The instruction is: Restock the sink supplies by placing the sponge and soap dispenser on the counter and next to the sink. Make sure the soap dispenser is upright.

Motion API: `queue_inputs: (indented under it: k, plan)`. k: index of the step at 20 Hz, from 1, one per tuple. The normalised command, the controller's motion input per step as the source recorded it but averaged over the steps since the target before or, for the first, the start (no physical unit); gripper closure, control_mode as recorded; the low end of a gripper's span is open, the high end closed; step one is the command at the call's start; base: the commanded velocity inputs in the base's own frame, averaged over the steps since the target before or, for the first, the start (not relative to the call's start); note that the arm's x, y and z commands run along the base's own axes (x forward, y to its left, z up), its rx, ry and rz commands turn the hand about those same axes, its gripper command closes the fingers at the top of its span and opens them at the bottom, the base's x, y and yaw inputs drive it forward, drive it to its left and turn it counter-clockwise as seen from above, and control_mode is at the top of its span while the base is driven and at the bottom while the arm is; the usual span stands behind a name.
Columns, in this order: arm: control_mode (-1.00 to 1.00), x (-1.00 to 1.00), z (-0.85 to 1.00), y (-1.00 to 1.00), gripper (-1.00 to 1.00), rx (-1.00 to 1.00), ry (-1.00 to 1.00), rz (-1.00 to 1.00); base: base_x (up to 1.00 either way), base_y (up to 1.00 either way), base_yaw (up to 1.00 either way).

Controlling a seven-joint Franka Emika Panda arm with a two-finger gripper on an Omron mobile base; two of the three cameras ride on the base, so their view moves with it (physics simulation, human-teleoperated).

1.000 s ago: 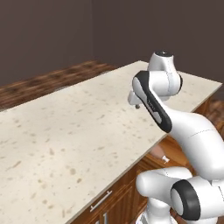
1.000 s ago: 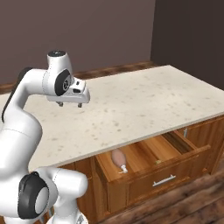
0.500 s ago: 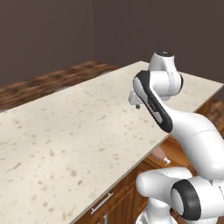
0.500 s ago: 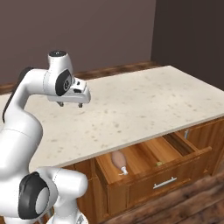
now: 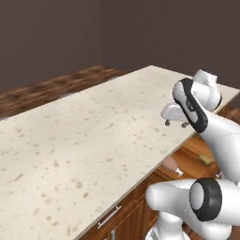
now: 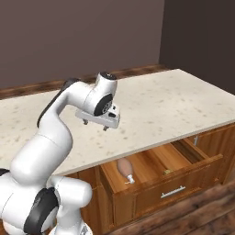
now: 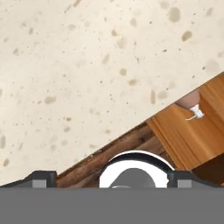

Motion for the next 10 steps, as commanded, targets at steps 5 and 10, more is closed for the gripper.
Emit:
queue_inputs:
  k: [5, 10]
  plan:
    - [-1.00, -0.43, -0.97, -1.00, -1.00, 0.28, 0.00, -0.01, 0.00, 0.00, 0.00]
    - [-1.00, -0.41, -0.81, -0.86, -1.00, 0.08, 0.01, -0.07, 0.00, 0.00, 0.00]
